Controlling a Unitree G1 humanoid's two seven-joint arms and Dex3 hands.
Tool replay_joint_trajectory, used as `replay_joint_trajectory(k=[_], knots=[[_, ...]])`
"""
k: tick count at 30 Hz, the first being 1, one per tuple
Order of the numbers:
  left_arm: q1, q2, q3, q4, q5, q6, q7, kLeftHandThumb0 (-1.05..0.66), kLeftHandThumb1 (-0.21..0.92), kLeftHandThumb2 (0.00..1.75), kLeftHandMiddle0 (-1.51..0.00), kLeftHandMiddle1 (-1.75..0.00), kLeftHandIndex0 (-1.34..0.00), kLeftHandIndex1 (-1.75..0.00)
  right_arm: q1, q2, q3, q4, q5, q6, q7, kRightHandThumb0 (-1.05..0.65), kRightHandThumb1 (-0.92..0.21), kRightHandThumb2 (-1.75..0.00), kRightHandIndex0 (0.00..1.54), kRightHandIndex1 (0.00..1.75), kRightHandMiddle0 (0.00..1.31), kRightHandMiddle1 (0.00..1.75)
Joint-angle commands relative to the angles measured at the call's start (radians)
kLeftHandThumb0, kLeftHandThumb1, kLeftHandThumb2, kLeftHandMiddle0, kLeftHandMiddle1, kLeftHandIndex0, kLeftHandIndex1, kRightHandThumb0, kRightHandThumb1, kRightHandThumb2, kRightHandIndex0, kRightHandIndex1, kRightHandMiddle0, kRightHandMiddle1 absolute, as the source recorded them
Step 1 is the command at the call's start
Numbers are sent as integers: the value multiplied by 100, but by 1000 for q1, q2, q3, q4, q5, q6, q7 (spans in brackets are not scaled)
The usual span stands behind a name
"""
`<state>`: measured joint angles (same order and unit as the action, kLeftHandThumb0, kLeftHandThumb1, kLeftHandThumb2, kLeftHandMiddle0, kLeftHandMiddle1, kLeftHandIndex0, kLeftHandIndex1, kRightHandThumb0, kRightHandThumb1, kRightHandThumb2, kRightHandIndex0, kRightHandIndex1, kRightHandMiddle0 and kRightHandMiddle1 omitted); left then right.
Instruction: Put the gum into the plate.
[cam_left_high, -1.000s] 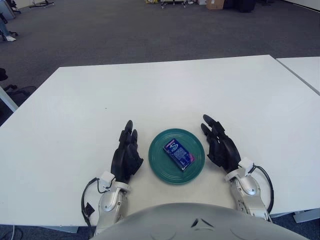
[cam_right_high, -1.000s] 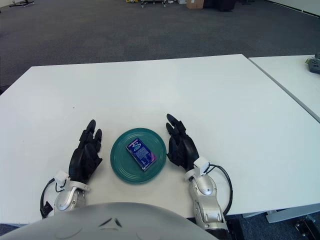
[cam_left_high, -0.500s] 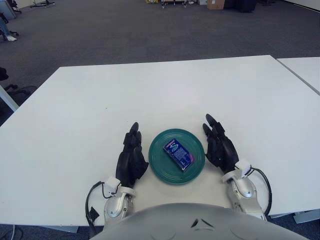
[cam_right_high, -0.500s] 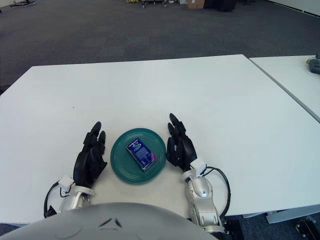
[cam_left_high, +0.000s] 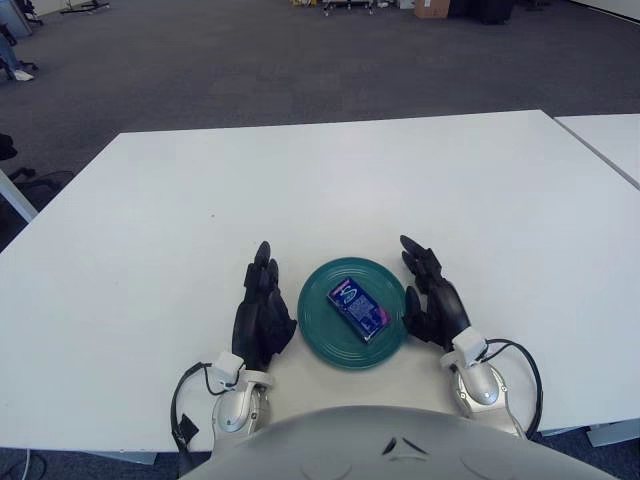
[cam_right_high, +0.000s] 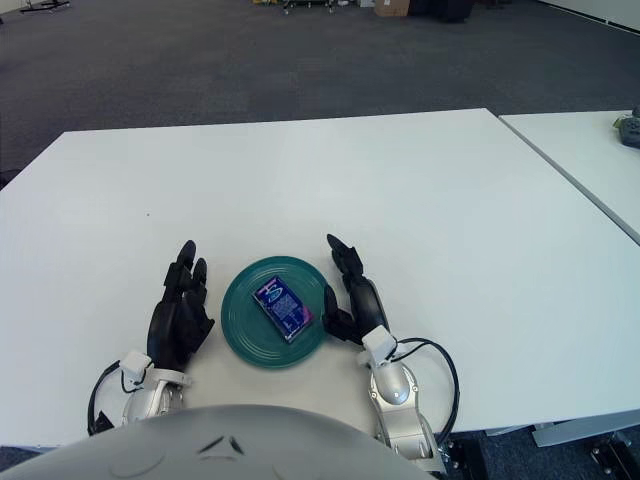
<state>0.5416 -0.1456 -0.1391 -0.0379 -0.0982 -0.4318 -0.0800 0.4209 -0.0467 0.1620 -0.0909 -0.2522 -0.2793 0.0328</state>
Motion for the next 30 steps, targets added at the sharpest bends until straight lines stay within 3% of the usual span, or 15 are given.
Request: replay_joint_trajectory(k=[1,5,9,13,19,30], knots=[[44,-4,-16,-42,16,84,29,-105,92,84,0,0,0,-1,55,-15,-10,-7,7,102,6,-98,-92,-86,4,18,0,23],[37,27,22,-53,-56,157,8,-104,92,78,0,0,0,0,32,35,-44,-2,82,213,-6,-103,-92,-65,1,4,0,5],[-24,80,82,70,-65,104,-31,-100,92,63,0,0,0,0,12,47,-73,25,137,241,-7,-104,-92,-47,0,1,0,1],[-34,91,71,95,-23,44,-41,-96,92,44,0,0,0,0,10,52,-82,36,184,234,7,-105,-92,-31,0,0,0,0],[-40,89,62,117,-43,0,-64,-84,92,23,0,0,0,0,6,42,-78,52,202,202,16,-105,-92,-22,0,0,0,0],[-34,70,58,107,-122,7,-111,-58,82,11,0,0,0,0,-2,50,-87,92,236,128,26,-105,-91,-8,0,0,0,0]])
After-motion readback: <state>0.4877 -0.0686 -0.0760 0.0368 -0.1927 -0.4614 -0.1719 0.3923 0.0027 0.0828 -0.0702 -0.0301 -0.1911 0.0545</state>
